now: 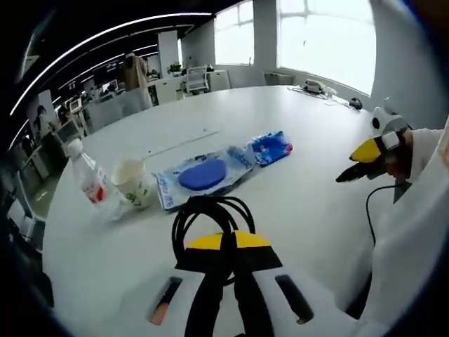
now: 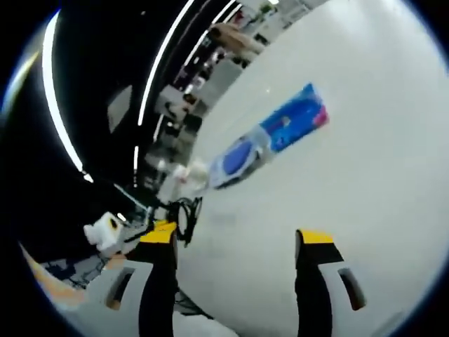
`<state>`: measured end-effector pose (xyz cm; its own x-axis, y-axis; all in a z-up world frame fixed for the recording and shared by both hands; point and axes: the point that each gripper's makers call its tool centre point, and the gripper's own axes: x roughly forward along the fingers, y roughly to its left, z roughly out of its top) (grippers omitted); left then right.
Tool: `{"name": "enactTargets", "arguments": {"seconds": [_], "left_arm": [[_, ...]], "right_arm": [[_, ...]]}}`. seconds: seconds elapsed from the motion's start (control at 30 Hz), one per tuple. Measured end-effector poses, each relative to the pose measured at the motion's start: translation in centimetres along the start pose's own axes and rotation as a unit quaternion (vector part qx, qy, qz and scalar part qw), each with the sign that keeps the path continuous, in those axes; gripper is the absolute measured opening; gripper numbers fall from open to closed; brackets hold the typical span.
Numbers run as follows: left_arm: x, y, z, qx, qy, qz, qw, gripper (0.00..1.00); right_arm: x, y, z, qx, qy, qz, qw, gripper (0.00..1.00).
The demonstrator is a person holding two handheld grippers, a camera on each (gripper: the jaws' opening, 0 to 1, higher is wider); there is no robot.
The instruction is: Arrange the tabletop items into an orderly group along one side of the table until the central work area is clear of visible clutter.
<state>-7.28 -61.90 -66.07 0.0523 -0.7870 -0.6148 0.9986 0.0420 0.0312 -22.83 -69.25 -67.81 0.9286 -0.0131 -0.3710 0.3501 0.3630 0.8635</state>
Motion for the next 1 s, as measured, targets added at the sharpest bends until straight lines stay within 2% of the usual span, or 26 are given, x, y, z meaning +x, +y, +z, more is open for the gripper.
{"name": "enactTargets", "arguments": {"seconds": [0.13, 0.3, 0.43, 0.5, 0.6, 0.73, 0.83, 0.9, 0.93, 0.97, 1.0], "left_arm": [[-0.3, -1.1, 1.6, 0.052, -0.013, -0.010, 0.9985, 0.00], [-0.6, -2.2, 3.1, 0.071, -0.027, -0.021, 0.9969, 0.00], [-0.8, -3.2, 4.2, 0.085, -0.042, -0.031, 0.9950, 0.00], [-0.8, -3.8, 4.5, 0.104, -0.047, -0.037, 0.9928, 0.00], [-0.9, -4.4, 4.6, 0.118, -0.047, -0.042, 0.9910, 0.00], [-1.0, -5.6, 4.5, 0.157, -0.044, -0.052, 0.9852, 0.00], [-1.2, -6.6, 4.4, 0.210, -0.034, -0.056, 0.9754, 0.00], [-1.2, -7.2, 4.5, 0.237, -0.032, -0.060, 0.9692, 0.00], [-1.2, -7.4, 4.5, 0.242, -0.032, -0.061, 0.9679, 0.00], [-1.1, -7.7, 4.6, 0.250, -0.034, -0.064, 0.9656, 0.00], [-1.1, -7.8, 4.7, 0.256, -0.033, -0.067, 0.9638, 0.00]], "right_arm": [[1.2, 1.7, -0.7, 0.012, 0.022, 0.025, 0.9994, 0.80], [2.8, 4.0, -0.5, 0.004, 0.038, 0.049, 0.9980, 0.82], [4.4, 6.2, -0.4, 0.041, 0.049, 0.085, 0.9943, 0.84], [5.0, 7.7, -0.8, 0.058, 0.068, 0.108, 0.9902, 0.86], [6.2, 8.7, -0.5, 0.051, 0.068, 0.111, 0.9901, 0.86], [7.4, 9.6, 0.0, 0.040, 0.075, 0.107, 0.9905, 0.84], [7.9, 10.0, 0.0, 0.036, 0.080, 0.103, 0.9908, 0.77], [8.4, 9.1, -0.3, 0.026, 0.089, 0.075, 0.9928, 0.71], [8.4, 9.0, -0.6, 0.024, 0.098, 0.072, 0.9923, 0.66], [8.4, 8.6, -1.1, 0.021, 0.111, 0.064, 0.9916, 0.59], [8.6, 8.0, -1.1, 0.018, 0.111, 0.052, 0.9923, 0.47]]}}
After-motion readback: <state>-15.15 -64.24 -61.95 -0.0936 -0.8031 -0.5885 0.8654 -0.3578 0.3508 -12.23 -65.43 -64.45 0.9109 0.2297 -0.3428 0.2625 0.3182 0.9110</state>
